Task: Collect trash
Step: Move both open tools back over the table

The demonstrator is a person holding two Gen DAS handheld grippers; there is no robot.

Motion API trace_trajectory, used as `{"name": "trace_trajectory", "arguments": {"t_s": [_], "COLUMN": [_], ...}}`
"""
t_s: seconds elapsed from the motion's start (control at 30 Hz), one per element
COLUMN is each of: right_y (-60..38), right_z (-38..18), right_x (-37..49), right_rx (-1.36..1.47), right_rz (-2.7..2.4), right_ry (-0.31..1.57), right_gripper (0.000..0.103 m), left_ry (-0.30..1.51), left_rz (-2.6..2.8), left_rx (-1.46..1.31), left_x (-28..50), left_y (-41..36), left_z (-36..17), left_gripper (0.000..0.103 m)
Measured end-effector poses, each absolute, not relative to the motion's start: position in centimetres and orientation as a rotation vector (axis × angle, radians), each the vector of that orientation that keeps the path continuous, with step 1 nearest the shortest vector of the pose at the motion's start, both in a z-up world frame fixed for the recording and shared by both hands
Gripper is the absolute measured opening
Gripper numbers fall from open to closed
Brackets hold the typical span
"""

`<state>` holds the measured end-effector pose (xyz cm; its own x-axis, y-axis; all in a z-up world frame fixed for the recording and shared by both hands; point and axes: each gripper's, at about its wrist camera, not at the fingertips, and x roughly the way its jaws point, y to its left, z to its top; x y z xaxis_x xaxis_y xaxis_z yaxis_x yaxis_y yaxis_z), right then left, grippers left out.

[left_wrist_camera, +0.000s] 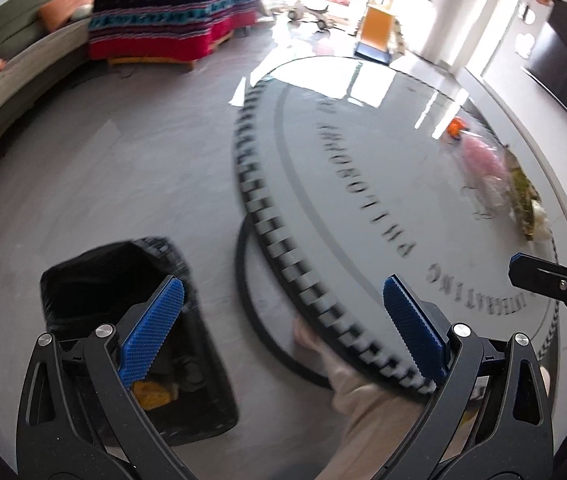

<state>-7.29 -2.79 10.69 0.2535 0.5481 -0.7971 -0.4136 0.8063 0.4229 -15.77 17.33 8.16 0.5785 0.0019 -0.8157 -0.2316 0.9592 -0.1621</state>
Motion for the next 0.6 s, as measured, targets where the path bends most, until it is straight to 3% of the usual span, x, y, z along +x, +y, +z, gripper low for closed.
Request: {"name": "trace_trajectory", "arguments": {"t_s": [0.6], "right_y": [-20.2], "right_z": [10.4], "right_x": [2.7], "right_rx": [0.221], "right_rz": [0.333], "right_ry": [1.089], "right_gripper": [0.054], "left_ry": [1.009], "left_rz": [-0.116], "left_rx": [-0.183], "left_x": [-3.7], "left_y": [4.3], "left_z": [8.8], "left_gripper": [0.097]}}
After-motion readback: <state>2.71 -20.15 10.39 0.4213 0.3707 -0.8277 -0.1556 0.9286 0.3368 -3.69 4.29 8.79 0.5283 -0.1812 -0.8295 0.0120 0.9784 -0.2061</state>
